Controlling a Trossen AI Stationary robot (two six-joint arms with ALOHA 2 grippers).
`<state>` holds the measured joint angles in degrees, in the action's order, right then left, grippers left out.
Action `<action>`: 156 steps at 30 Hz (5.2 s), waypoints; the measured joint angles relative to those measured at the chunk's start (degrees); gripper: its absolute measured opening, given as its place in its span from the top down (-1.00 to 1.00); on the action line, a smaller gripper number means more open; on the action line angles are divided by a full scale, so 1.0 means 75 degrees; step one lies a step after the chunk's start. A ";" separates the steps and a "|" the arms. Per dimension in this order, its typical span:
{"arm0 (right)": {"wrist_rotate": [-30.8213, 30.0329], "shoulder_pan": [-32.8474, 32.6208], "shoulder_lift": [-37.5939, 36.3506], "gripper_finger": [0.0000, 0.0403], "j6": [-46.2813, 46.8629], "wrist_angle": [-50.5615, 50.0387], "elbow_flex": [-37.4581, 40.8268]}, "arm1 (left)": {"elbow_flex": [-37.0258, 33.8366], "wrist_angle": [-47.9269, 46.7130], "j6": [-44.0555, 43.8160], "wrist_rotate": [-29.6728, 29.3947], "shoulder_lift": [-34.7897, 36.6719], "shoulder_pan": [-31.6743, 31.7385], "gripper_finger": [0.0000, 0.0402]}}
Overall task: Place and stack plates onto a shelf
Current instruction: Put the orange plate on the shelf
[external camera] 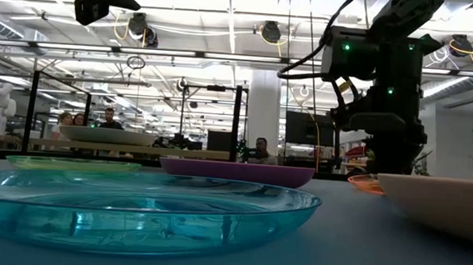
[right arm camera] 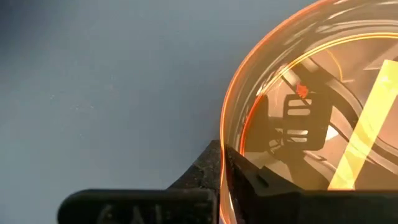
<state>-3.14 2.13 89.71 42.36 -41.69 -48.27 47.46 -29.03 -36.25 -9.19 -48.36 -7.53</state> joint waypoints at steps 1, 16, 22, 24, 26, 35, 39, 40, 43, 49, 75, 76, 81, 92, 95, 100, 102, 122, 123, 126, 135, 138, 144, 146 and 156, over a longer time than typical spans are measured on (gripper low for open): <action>0.0003 0.0000 0.0000 0.99 -0.0001 -0.0003 0.0000 | 0.0000 0.0000 0.0002 0.0000 -0.0001 0.0000 0.41; 0.0457 0.0000 -0.0296 0.99 -0.0037 -0.0181 -0.0379 | 0.0000 -0.0078 0.0008 0.0000 -0.0002 0.0000 0.41; 0.0446 0.0000 -0.0385 1.00 -0.0606 -0.0289 -0.0686 | -0.0001 -0.0141 0.0052 0.0000 -0.0003 0.0000 0.41; 0.0442 -0.0003 -0.0409 1.00 -0.0904 -0.0346 -0.0780 | 0.0000 -0.0141 0.0055 0.0000 -0.0003 0.0000 0.41; 0.0423 -0.0003 -0.0477 1.00 -0.1126 -0.0413 -0.0866 | -0.0001 -0.0141 0.0071 0.0000 -0.0003 0.0000 0.41; 0.0388 -0.0006 -0.1001 1.00 -0.1409 -0.0596 -0.0918 | -0.0003 -0.0167 0.0069 0.0000 -0.0003 0.0000 0.41; 0.0235 -0.0013 -0.1465 1.00 -0.1432 -0.0595 -0.0918 | -0.0003 -0.0167 0.0070 0.0000 -0.0003 0.0000 0.41; 0.0193 -0.0035 -0.1594 1.00 -0.1435 -0.0597 -0.0918 | -0.0003 -0.0167 0.0070 0.0000 -0.0003 0.0000 0.41; -0.0007 -0.0081 -0.1962 1.00 -0.1627 -0.0590 -0.0919 | -0.0003 -0.0167 0.0079 -0.0045 -0.0003 0.0000 0.41; -0.0203 -0.0099 -0.2458 1.00 -0.1833 -0.0597 -0.0924 | -0.0003 -0.0164 0.0179 -0.0190 -0.0003 0.0000 0.41; -0.0393 -0.0528 -0.3156 1.00 -0.2874 -0.0554 -0.2253 | -0.0003 -0.0164 0.0082 -0.0474 -0.0003 0.0000 0.41; -0.0406 -0.0551 -0.3153 1.00 -0.2938 -0.0594 -0.2368 | -0.0003 -0.0164 0.0051 -0.0525 -0.0003 0.0000 0.41; -0.0408 -0.0603 -0.3153 1.00 -0.3183 -0.0632 -0.2842 | -0.0003 -0.0164 -0.0036 -0.0592 -0.0003 0.0000 0.41; -0.0624 -0.0600 -0.3127 1.00 -0.3781 -0.0624 -0.3555 | -0.0003 -0.0164 -0.0256 -0.0597 -0.0003 0.0000 0.41; -0.0624 -0.0600 -0.3127 1.00 -0.3991 -0.0352 -0.3692 | -0.0003 -0.0164 -0.0386 -0.0600 -0.0003 0.0000 0.41; -0.0648 -0.0600 -0.3040 1.00 -0.4502 0.0298 -0.3943 | -0.0003 -0.0164 -0.0551 -0.0606 -0.0003 0.0000 0.41; -0.0783 -0.0600 -0.2899 1.00 -0.4685 0.0353 -0.4104 | -0.0003 -0.0164 -0.0647 -0.0606 -0.0003 0.0000 0.41; -0.0780 -0.0238 -0.0628 1.00 -0.6430 0.1453 -0.6283 | -0.0003 -0.0146 -0.1534 -0.0595 0.0194 -0.0032 0.41; -0.0776 -0.0196 -0.0567 1.00 -0.6455 0.1605 -0.6325 | -0.0003 -0.0195 -0.1533 -0.0592 0.0244 -0.0036 0.41; -0.0772 -0.0069 -0.0392 1.00 -0.6542 0.2062 -0.6365 | -0.0003 -0.0178 -0.1508 -0.0595 0.0433 -0.0035 0.41; -0.0349 0.0486 0.0171 1.00 -0.6547 0.3407 -0.6368 | -0.0003 -0.0382 -0.1241 -0.0789 0.0822 -0.0035 0.41; -0.0107 0.0653 0.0414 1.00 -0.6544 0.3663 -0.6366 | -0.0003 -0.0391 -0.1119 -0.0788 0.0822 -0.0035 0.41; 0.0237 0.0919 0.0907 1.00 -0.6514 0.4165 -0.6362 | -0.0003 -0.0389 -0.0984 -0.0790 0.0816 -0.0035 0.41; 0.0266 0.0993 0.1025 1.00 -0.6419 0.4158 -0.6362 | -0.0003 -0.0389 -0.0964 -0.0790 0.0816 -0.0035 0.41; 0.0595 0.1302 0.1774 1.00 -0.6278 0.4665 -0.6359 | -0.0003 -0.0383 -0.0872 -0.0749 0.0816 -0.0035 0.41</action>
<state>1.33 11.89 103.01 -4.72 -6.71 -95.96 47.44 -31.90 -42.79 -14.81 -42.24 -7.79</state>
